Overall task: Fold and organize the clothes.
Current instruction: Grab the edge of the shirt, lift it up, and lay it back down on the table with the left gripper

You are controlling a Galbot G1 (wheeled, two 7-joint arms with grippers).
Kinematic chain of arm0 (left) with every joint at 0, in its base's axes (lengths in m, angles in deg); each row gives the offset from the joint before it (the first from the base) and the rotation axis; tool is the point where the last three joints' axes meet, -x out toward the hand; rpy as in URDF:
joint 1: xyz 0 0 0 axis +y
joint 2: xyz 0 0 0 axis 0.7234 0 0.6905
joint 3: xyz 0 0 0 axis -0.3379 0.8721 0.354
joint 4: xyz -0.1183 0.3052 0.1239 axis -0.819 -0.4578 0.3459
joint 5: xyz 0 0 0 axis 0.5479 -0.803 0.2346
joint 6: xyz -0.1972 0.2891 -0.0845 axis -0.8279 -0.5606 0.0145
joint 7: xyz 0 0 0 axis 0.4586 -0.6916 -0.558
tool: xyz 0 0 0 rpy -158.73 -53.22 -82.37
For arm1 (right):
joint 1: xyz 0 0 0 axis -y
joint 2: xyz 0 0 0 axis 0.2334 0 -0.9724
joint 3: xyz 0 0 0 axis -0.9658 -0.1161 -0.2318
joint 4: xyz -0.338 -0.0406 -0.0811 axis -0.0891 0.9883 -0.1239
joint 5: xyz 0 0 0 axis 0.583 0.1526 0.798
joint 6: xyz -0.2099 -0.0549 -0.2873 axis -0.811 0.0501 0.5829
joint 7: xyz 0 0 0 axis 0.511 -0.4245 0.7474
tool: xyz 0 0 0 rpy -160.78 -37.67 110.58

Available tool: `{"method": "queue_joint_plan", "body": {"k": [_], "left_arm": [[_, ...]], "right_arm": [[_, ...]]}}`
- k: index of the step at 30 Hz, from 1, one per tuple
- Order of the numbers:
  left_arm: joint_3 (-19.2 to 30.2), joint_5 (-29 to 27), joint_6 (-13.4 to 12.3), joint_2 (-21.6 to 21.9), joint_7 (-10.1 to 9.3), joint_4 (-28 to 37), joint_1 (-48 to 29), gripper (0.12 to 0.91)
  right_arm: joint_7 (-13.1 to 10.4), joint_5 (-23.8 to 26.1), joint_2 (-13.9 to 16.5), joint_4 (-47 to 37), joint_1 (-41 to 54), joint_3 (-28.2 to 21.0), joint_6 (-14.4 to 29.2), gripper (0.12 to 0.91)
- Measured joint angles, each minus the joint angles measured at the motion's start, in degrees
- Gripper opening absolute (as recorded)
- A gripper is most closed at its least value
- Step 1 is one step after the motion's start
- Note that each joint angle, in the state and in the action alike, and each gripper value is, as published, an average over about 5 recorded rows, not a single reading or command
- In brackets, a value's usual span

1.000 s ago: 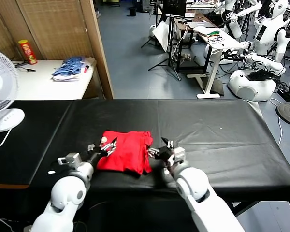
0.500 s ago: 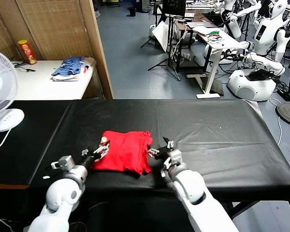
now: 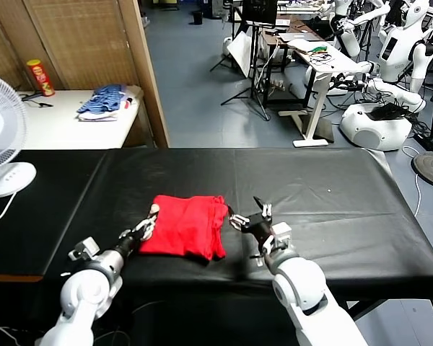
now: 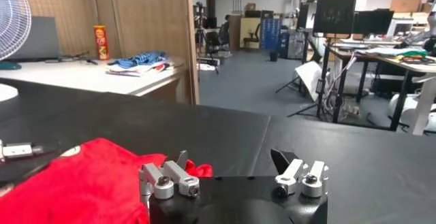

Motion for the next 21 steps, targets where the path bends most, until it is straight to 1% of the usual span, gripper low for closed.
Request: {"method": "queue_joint_plan", "body": {"k": [2, 3, 5, 6, 9, 10, 12, 14, 17, 21], "left_arm": [[0.0, 0.2, 0.3, -0.1, -0.04, 0.2, 0.0, 0.542], [0.1, 0.3, 0.5, -0.2, -0.07, 0.3, 0.0, 0.475], [0.1, 0.5, 0.8, -0.3, -0.18, 0.5, -0.1, 0.374], [0.1, 0.6, 0.9, -0.4, -0.24, 0.5, -0.2, 0.307], [0.2, 0.6, 1.2, -0.4, -0.54, 0.4, -0.5, 0.175], [0.2, 0.2, 1.4, -0.4, -0.80, 0.2, -0.6, 0.154], [0.2, -1.4, 1.5, -0.4, -1.40, -0.3, -0.8, 0.142], [0.2, -4.3, 1.3, -0.2, -1.75, -0.8, -0.9, 0.143], [0.2, -10.4, 0.7, 0.6, -1.52, -1.6, -1.0, 0.138], [0.0, -21.0, -0.8, 3.1, -1.31, -2.2, -0.6, 0.138]], "right_arm": [[0.0, 0.0, 0.0, 0.1, -0.1, 0.2, 0.0, 0.798], [0.0, 0.0, 0.0, 0.2, -0.1, 0.4, 0.0, 0.798], [0.0, 0.0, 0.0, 0.3, -0.2, 0.6, 0.0, 0.798], [0.0, 0.0, 0.1, 0.3, -0.2, 0.7, 0.0, 0.798], [-0.1, 0.1, 0.0, 0.4, -0.4, 1.0, 0.0, 0.798], [-0.2, 0.3, -0.1, 0.4, -0.5, 1.2, -0.1, 0.798], [-0.6, 0.9, -0.4, 0.5, -0.7, 1.5, -0.4, 0.798], [-1.0, 1.7, -0.7, 0.6, -1.1, 1.9, -0.6, 0.798], [-1.3, 2.9, -1.0, 1.0, -1.8, 2.5, -0.7, 0.798], [-1.4, 4.3, -1.0, 1.7, -3.1, 3.3, -0.7, 0.798]]}}
